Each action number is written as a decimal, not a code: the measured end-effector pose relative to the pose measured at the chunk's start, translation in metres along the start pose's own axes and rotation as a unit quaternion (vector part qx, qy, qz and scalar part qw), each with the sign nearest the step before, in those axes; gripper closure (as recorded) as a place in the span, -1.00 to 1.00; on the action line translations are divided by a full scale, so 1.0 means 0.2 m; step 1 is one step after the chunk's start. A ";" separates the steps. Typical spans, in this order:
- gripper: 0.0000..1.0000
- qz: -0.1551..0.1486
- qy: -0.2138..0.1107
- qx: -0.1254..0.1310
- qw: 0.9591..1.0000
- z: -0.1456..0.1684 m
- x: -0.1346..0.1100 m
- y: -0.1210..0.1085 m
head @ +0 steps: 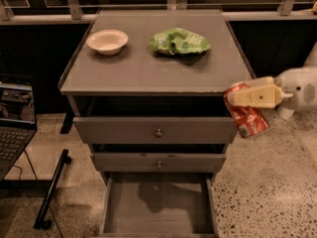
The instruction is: Place coke can into bottom drawer
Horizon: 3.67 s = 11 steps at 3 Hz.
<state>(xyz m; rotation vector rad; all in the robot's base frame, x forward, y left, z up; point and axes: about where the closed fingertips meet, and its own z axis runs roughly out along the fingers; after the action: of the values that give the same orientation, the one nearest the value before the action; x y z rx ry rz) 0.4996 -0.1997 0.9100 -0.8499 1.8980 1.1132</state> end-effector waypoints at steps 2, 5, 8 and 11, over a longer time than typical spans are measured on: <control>1.00 0.154 0.011 0.020 0.988 0.17 0.88 -0.29; 1.00 0.168 0.005 0.001 0.986 0.18 1.05 -0.14; 1.00 0.283 -0.072 0.044 0.955 0.88 1.94 -0.64; 1.00 0.323 -0.046 0.084 0.942 1.17 2.23 -0.88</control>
Offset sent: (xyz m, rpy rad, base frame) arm -0.0426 -0.0320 -0.2811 0.0395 0.4516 -0.1636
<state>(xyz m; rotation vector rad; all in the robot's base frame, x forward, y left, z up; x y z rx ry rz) 0.4929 -0.1301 0.3809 -0.0580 2.2168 1.3043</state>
